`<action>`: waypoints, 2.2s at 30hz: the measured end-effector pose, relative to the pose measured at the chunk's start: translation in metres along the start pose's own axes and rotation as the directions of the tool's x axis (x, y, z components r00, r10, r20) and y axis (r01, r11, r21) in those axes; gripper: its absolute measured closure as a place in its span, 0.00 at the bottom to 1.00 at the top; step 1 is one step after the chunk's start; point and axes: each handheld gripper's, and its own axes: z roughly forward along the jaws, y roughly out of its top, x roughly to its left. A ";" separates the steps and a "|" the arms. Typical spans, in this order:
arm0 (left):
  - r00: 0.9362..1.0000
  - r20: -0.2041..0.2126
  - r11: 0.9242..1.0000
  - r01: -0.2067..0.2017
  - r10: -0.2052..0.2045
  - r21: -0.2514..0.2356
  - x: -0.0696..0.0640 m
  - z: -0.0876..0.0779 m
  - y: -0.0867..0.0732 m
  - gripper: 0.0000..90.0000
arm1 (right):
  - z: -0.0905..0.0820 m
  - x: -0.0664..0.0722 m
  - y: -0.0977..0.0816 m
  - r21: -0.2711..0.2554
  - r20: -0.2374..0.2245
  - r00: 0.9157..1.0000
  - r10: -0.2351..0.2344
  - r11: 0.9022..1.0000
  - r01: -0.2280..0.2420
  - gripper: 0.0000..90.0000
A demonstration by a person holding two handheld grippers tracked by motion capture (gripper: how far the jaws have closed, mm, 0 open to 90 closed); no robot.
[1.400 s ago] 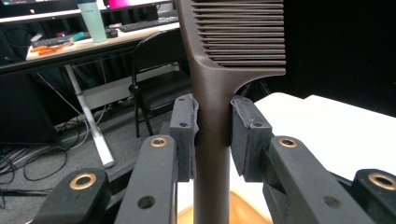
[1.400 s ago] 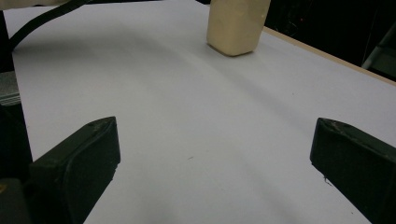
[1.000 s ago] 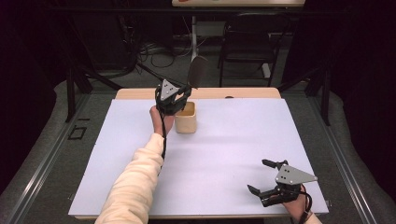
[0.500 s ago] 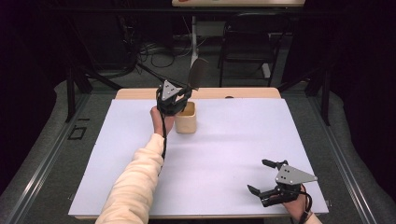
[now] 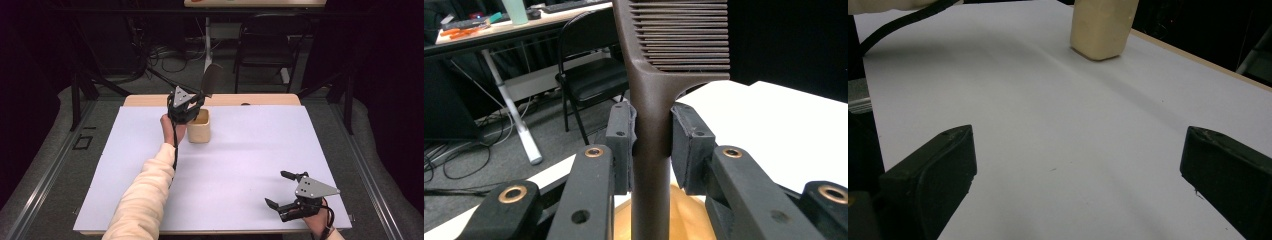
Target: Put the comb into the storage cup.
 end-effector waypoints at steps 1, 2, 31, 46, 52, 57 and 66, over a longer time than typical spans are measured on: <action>1.000 0.001 1.000 -0.003 0.003 0.004 0.000 0.000 0.000 0.81 | 0.000 0.000 0.000 0.000 0.000 1.000 0.000 1.000 0.000 0.01; 1.000 0.002 1.000 -0.004 0.004 0.005 0.001 0.000 0.000 0.81 | 0.000 0.000 0.000 -0.001 0.001 1.000 0.003 1.000 -0.003 0.01; 0.999 0.016 0.996 -0.044 0.043 0.081 0.005 0.007 -0.011 0.81 | 0.001 0.000 -0.001 0.005 -0.005 1.000 0.004 1.000 -0.004 0.01; 0.998 0.036 0.991 -0.050 0.046 0.123 0.005 0.010 -0.012 0.80 | 0.001 0.000 -0.001 0.006 -0.007 1.000 0.003 1.000 -0.003 0.01; 0.998 0.044 0.989 -0.052 0.046 0.140 0.004 0.012 -0.013 0.80 | 0.001 0.000 -0.001 0.006 -0.006 1.000 0.004 1.000 -0.004 0.01; 0.997 0.057 0.987 -0.055 0.047 0.151 0.004 0.013 -0.014 0.80 | 0.001 0.000 -0.001 0.005 -0.003 1.000 0.003 1.000 -0.003 0.01; 0.996 0.072 0.984 -0.059 0.048 0.166 0.003 0.013 -0.015 0.80 | 0.001 0.000 -0.001 0.007 0.000 1.000 0.004 1.000 -0.004 0.01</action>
